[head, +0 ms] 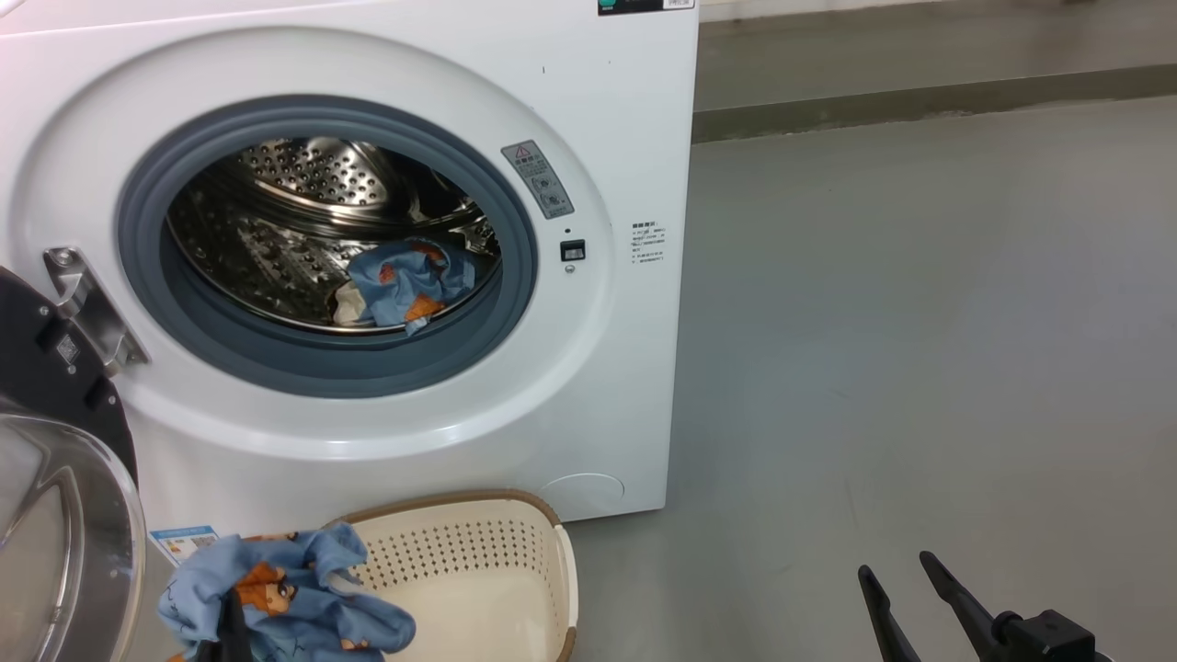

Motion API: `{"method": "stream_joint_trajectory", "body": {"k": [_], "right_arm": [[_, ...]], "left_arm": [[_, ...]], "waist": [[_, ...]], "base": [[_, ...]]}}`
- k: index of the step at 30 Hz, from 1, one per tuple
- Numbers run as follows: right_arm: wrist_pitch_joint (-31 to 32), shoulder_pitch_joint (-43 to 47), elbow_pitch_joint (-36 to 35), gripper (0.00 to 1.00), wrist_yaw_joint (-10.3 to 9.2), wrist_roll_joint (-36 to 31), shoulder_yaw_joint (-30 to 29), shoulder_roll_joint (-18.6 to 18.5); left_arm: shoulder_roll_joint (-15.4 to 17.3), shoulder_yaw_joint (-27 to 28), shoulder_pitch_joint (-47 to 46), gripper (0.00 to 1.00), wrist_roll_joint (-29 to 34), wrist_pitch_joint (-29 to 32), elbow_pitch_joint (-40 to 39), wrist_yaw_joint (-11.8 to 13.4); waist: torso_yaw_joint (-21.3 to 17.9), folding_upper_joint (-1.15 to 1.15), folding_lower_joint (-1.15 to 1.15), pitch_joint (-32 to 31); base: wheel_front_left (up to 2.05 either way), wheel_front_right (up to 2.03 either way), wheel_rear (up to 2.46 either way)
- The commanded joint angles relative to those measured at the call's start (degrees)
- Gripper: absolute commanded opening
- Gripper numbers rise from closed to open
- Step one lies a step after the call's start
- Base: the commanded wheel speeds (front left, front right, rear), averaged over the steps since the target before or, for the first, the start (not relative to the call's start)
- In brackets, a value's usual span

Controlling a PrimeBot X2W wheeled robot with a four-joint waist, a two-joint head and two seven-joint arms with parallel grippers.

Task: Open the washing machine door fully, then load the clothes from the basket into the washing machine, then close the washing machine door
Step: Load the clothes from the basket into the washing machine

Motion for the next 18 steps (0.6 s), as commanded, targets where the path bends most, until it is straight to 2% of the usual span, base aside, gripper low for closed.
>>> {"method": "stream_joint_trajectory", "body": {"k": [1,18], "right_arm": [[-0.28,-0.68,-1.54,1.00,0.09,-0.27,1.55,-0.39],[-0.28,-1.61,-1.95,1.00,0.09,-0.19,1.84,0.63]], "left_arm": [[0.53,1.58,-1.34,0.00,0.27,-0.36,-1.76,0.34],[0.53,0.24,-6.04,0.00,0.64,-0.36,-1.58,0.22]], "waist": [[-0.03,0.00,0.00,0.13],[-1.48,0.00,0.00,4.03]], "base": [[0.00,0.00,0.00],[0.00,0.00,0.00]]}}
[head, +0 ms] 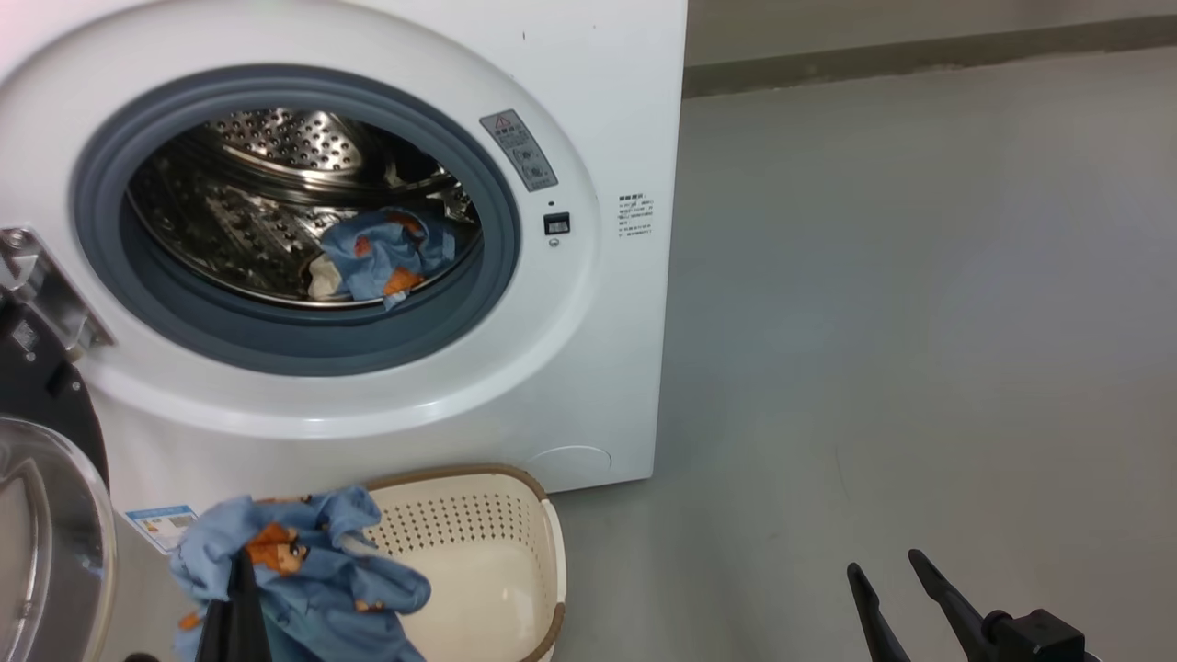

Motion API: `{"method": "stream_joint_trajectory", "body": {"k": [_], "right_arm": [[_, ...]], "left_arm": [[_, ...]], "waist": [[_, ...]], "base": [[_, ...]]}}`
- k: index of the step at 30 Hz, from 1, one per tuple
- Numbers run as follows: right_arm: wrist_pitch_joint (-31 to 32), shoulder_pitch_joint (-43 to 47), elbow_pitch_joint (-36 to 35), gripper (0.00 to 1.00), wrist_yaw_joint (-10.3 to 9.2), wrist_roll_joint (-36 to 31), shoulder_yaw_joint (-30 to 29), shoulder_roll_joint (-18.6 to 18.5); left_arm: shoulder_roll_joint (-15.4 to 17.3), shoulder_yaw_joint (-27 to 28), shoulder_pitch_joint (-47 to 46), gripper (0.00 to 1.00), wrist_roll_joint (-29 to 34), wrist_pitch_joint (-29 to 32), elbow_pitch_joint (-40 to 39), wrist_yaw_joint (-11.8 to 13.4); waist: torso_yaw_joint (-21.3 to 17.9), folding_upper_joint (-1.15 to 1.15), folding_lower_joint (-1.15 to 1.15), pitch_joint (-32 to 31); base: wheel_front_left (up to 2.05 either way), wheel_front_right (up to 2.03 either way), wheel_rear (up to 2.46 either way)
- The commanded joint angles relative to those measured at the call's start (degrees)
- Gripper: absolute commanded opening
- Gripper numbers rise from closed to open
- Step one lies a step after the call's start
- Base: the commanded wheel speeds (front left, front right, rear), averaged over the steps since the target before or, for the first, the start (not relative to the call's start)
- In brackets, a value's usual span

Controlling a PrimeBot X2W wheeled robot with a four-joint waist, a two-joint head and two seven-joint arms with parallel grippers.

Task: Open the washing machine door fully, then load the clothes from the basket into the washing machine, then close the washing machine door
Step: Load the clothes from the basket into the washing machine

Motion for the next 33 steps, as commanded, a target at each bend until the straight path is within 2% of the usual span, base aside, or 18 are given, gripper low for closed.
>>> {"method": "stream_joint_trajectory", "body": {"k": [1,11,17,26,33], "right_arm": [[-0.28,-1.73,-1.58,1.00,0.09,-0.18,1.51,-0.44],[-0.28,-4.89,-2.22,1.00,0.09,0.08,2.20,0.94],[-0.28,-7.95,-2.36,1.00,0.09,0.41,2.90,1.70],[-0.28,-12.28,-2.04,1.00,0.09,0.75,4.35,1.60],[-0.28,-13.94,-1.94,1.00,0.09,1.13,5.39,0.66]], "left_arm": [[0.51,1.52,-3.81,0.00,0.52,-0.36,-1.15,0.15],[0.51,0.94,-13.19,0.00,2.49,-0.36,1.25,-0.14],[0.57,3.45,-23.17,0.00,5.46,-0.36,4.97,-1.34],[1.95,7.60,-39.42,0.00,8.54,-0.36,13.98,-3.02],[2.87,11.84,-49.82,0.00,10.21,-0.36,24.93,-3.78]], "waist": [[-0.40,0.00,0.00,1.24],[-1.78,0.00,0.00,8.05],[-3.30,0.00,0.00,13.20],[-5.94,0.00,0.00,19.28],[-7.88,0.00,0.00,21.71]], "base": [[0.00,0.00,0.00],[0.00,0.00,0.00],[0.00,0.00,0.00],[0.00,0.00,0.00],[0.00,0.00,0.00]]}}
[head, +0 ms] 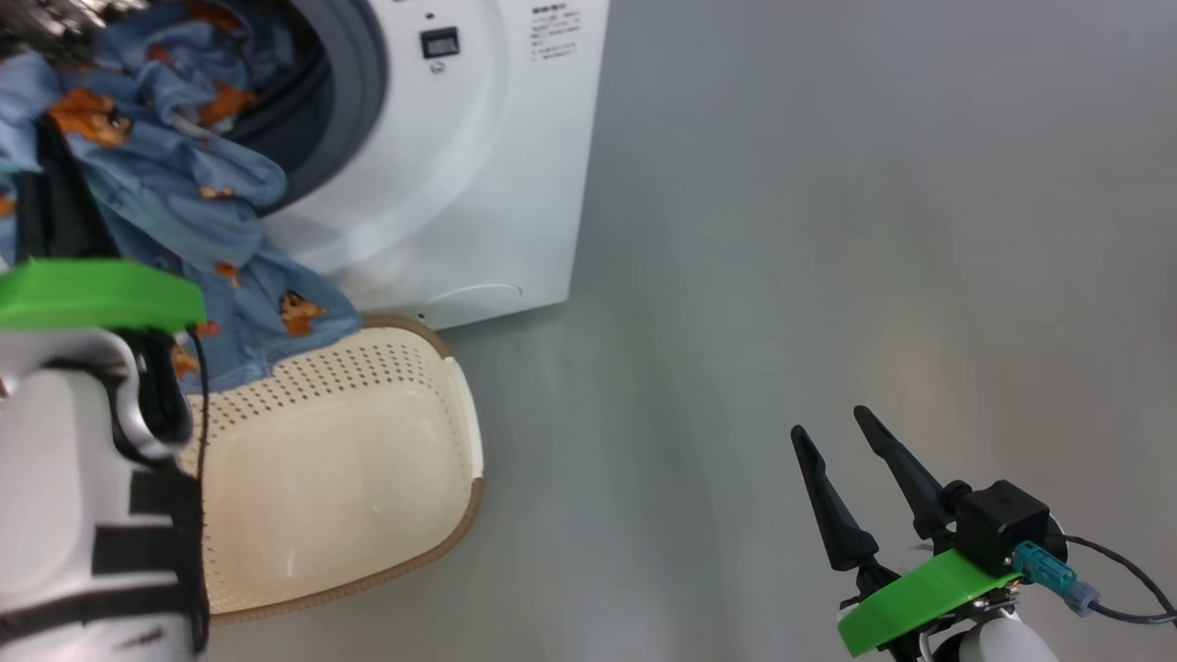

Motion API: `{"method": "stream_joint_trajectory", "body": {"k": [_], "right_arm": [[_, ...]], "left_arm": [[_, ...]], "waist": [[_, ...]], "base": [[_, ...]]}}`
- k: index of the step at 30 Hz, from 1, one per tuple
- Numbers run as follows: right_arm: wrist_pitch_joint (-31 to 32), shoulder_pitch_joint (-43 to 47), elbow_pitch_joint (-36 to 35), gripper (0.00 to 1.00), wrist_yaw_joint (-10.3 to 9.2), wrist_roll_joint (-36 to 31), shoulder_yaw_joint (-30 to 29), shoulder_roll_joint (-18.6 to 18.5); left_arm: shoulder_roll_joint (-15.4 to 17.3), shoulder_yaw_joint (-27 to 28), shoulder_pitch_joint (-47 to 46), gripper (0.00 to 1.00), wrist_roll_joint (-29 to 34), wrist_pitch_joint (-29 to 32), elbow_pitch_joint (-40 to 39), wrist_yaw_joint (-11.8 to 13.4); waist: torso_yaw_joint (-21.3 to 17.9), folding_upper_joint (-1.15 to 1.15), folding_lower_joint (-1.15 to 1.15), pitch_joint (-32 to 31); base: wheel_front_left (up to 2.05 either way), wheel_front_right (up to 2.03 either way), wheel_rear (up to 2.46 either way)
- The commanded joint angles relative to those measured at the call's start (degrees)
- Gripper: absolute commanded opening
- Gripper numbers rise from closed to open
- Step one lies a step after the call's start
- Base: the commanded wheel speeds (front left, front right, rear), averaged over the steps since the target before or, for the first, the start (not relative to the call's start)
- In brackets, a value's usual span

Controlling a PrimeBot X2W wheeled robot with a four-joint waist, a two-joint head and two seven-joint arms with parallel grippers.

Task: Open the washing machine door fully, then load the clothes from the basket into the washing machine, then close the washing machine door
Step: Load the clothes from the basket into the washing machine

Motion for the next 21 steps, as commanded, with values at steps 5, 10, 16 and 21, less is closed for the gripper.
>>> {"method": "stream_joint_trajectory", "body": {"k": [5,10,16,21], "right_arm": [[-0.28,-1.19,-1.16,1.00,0.09,0.95,2.67,-1.52],[-0.28,-1.46,-1.30,1.00,0.09,1.22,3.72,-2.27],[-0.28,-1.39,-1.95,1.00,0.09,1.75,4.16,-2.71],[-0.28,-0.72,-2.39,1.00,0.09,2.27,4.66,-2.61]], "left_arm": [[3.94,4.29,-10.10,0.00,3.25,-0.29,9.23,-0.57],[5.62,5.64,-16.28,0.00,5.36,-0.29,14.42,-0.93],[8.21,7.87,-23.04,0.00,6.44,-0.29,18.04,-1.44],[10.76,8.91,-27.56,0.00,7.75,-0.29,19.89,-1.76]], "waist": [[-3.51,0.00,0.00,4.57],[-5.22,0.00,0.00,7.56],[-7.06,0.00,0.00,11.30],[-8.27,0.00,0.00,13.81]], "base": [[0.00,0.00,0.00],[0.00,0.00,0.00],[0.00,0.00,0.00],[0.00,0.00,0.00]]}}
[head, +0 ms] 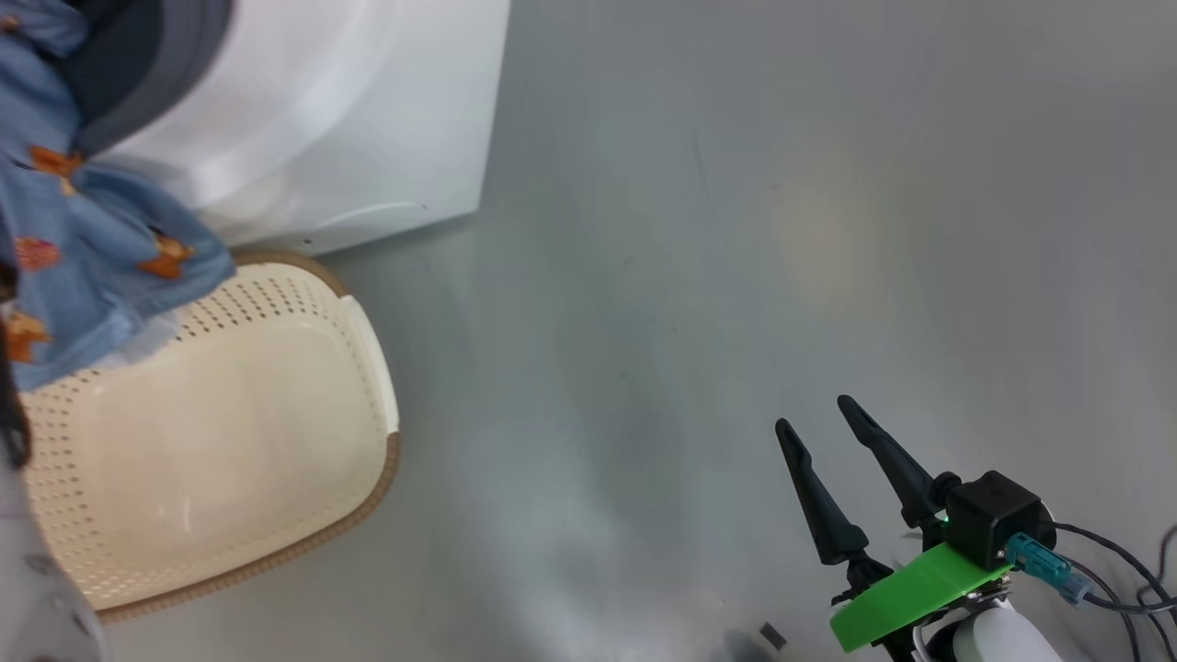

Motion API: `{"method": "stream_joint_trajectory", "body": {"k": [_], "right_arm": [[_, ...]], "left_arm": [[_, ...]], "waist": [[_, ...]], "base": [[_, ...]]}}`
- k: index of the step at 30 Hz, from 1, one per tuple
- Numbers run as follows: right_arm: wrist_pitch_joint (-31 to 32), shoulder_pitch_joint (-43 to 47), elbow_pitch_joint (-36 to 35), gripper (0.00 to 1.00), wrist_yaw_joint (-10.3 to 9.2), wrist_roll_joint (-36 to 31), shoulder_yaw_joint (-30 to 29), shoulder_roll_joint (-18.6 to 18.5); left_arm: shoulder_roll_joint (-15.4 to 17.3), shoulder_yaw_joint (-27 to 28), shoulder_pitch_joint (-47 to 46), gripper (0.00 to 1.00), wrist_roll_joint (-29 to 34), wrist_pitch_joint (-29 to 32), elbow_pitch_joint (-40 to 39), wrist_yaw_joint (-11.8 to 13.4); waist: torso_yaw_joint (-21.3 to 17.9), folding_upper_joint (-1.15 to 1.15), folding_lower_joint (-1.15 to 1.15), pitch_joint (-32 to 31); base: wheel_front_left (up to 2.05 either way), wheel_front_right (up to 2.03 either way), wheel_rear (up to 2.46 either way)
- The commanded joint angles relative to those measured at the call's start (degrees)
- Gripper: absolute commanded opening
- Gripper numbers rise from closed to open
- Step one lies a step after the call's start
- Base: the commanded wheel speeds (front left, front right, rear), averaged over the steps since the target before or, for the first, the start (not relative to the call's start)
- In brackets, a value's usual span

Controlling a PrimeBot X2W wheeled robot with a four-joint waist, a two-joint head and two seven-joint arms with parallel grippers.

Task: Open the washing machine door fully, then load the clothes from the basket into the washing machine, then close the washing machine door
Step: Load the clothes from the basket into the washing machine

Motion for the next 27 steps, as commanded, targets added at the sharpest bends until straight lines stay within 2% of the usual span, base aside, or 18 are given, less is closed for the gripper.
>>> {"method": "stream_joint_trajectory", "body": {"k": [1,18,27], "right_arm": [[-0.28,0.55,-1.28,1.00,0.09,0.54,1.42,-0.64],[-0.28,1.20,-3.03,1.00,0.09,1.31,1.85,0.16],[-0.28,1.18,-3.21,1.00,0.09,1.38,1.94,0.48]], "left_arm": [[3.06,0.75,-1.61,0.00,0.76,-0.29,-0.88,-0.26],[4.71,1.88,-14.25,0.00,3.28,-0.29,-3.66,-1.54],[3.87,4.14,-16.49,0.00,4.20,-0.29,-13.24,-2.33]], "waist": [[-1.70,0.00,0.00,2.33],[-4.00,0.00,0.00,8.99],[-4.14,0.00,0.00,11.10]], "base": [[0.00,0.00,0.00],[0.00,0.00,0.00],[0.00,0.00,0.00]]}}
